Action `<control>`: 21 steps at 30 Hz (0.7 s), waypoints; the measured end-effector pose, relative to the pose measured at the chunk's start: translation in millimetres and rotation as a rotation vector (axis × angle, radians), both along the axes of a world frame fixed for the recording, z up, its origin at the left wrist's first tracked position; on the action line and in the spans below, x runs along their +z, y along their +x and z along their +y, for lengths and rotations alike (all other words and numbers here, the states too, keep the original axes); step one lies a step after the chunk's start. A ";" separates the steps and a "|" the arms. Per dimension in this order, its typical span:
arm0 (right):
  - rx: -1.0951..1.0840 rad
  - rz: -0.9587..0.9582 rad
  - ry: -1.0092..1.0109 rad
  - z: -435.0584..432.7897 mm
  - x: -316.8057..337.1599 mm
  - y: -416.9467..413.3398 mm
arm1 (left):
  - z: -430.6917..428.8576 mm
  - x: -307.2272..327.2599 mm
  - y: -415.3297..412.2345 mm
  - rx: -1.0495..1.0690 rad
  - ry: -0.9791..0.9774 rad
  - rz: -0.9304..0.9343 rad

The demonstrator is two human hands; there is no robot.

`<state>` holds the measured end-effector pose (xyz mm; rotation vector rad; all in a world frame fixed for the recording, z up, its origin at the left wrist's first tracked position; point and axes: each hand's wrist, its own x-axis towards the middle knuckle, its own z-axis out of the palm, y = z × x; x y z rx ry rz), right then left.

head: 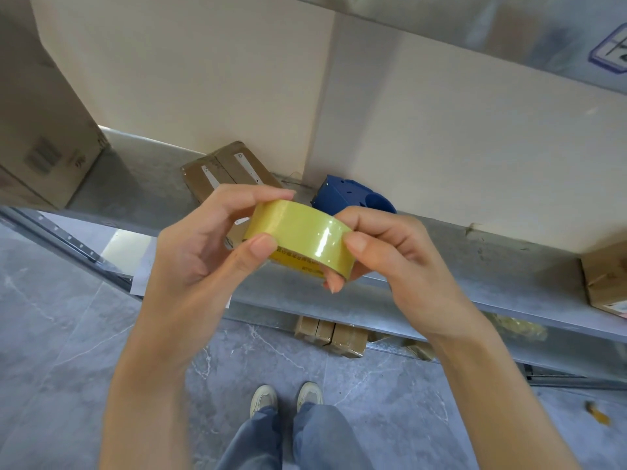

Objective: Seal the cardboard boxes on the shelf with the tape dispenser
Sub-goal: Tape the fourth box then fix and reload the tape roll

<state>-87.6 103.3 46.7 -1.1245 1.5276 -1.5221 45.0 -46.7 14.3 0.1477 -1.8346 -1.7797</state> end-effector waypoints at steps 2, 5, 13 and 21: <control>0.008 0.001 -0.003 1.7 1.0 0.2 | 1.0 1.4 0.1 -0.002 0.003 0.005; 0.016 0.002 -0.015 3.7 2.6 1.3 | 3.0 3.3 0.8 -0.007 -0.005 0.020; 0.003 0.005 -0.029 5.8 4.8 5.5 | 7.7 7.3 2.3 -0.010 -0.015 0.039; -0.094 0.190 -0.035 -0.4 6.3 14.6 | 11.6 11.0 2.4 0.008 -0.051 0.057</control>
